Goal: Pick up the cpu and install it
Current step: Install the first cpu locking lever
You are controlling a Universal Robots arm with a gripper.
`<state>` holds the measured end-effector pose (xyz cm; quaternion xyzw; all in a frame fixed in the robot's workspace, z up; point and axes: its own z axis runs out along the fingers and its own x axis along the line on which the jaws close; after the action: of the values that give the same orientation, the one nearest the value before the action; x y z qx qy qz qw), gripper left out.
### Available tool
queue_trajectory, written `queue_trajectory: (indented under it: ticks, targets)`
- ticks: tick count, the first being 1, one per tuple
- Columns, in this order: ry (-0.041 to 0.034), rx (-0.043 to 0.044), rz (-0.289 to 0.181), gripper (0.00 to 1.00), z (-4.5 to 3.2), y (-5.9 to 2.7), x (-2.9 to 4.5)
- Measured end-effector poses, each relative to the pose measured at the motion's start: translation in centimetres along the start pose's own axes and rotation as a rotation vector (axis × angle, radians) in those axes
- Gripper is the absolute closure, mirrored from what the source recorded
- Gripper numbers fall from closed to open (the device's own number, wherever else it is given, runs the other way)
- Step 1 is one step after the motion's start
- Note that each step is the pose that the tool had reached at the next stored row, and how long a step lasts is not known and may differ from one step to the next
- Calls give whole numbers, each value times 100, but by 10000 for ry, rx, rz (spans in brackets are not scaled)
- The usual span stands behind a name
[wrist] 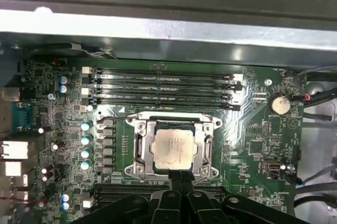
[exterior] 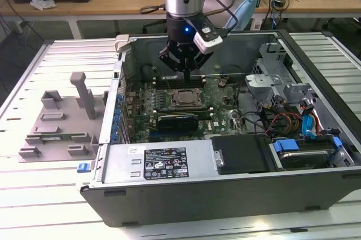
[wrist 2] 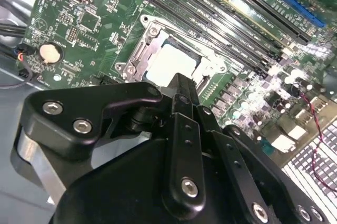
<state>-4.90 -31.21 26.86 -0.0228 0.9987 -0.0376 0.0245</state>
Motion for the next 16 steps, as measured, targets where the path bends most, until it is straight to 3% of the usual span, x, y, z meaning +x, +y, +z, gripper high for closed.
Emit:
queue_trajectory:
  ticks: [2,6,9,10,11,16]
  targets:
    - [-1,-2,0,89,-40,-3,-2]
    - [17,-5,-1,89,-41,-3,-2]
    - [606,-32,-44,89,-33,-3,-10]
    - [859,-44,-63,89,-29,-2,-12]
    - [934,-46,-70,89,-28,-3,-12]
    - [941,-51,-71,89,-27,-2,2]
